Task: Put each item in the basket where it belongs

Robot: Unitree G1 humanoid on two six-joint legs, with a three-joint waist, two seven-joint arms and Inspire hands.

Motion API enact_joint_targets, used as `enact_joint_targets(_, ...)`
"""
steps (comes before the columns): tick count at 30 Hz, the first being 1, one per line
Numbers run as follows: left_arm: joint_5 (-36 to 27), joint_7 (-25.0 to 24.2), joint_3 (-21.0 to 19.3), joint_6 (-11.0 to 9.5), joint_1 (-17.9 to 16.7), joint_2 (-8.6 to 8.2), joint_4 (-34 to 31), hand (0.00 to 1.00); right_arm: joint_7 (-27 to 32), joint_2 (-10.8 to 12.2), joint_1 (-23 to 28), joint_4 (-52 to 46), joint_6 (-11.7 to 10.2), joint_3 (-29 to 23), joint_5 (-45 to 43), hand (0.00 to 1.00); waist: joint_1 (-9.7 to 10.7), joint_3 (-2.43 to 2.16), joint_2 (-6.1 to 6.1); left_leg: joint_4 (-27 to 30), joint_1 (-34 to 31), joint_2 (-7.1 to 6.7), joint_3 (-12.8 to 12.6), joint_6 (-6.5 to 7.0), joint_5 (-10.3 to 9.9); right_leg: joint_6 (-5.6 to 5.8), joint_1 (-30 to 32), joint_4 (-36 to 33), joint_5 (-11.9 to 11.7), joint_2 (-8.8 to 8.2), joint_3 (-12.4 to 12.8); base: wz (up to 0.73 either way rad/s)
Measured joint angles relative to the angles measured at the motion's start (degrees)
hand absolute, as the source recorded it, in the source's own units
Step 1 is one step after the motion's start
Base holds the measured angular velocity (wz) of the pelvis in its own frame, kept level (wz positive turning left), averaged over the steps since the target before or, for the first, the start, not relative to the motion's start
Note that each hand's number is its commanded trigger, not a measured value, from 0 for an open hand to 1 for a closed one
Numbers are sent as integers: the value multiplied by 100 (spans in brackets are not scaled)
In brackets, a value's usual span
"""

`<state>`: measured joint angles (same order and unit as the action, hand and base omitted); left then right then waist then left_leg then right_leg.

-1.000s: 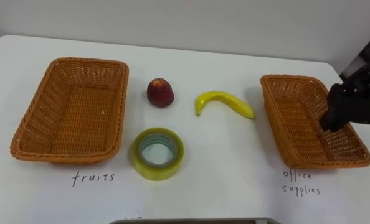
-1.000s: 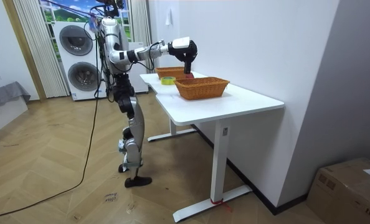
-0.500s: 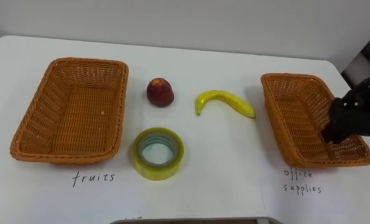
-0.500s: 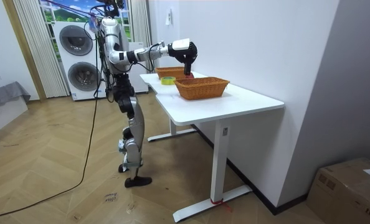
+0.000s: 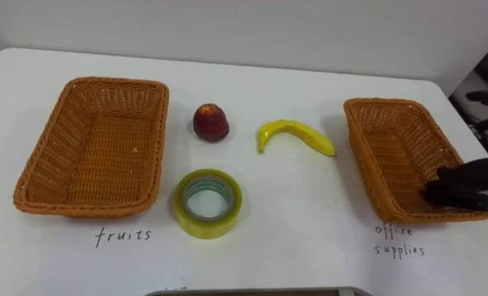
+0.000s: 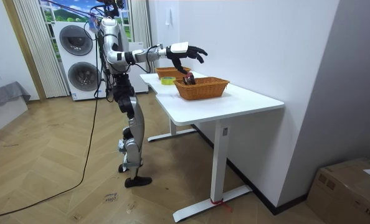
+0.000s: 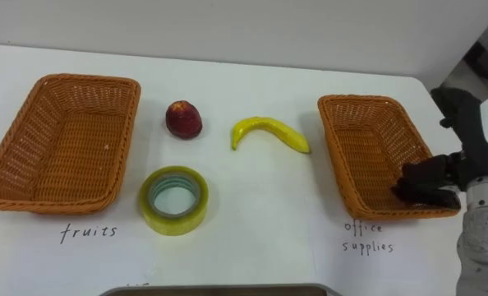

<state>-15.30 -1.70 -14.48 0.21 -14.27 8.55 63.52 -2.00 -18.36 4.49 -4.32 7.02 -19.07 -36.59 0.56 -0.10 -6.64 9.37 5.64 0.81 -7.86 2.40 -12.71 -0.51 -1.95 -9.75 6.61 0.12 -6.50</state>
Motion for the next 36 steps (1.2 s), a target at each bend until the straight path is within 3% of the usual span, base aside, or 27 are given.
enact_joint_targets(23,26,-9,8,-1,70,10,3,0,0,0,-4,-1,-2,-1,-19,0,38,34,-12,-12,1,-5,3,0,0,6,1,2,6,4,26,0)
enact_joint_targets(36,-20,-11,3,-15,93,-8,62,0,12,-1,-194,-317,-5,-12,516,0,34,37,-7,-13,7,0,2,0,0,5,0,2,6,6,21,0)
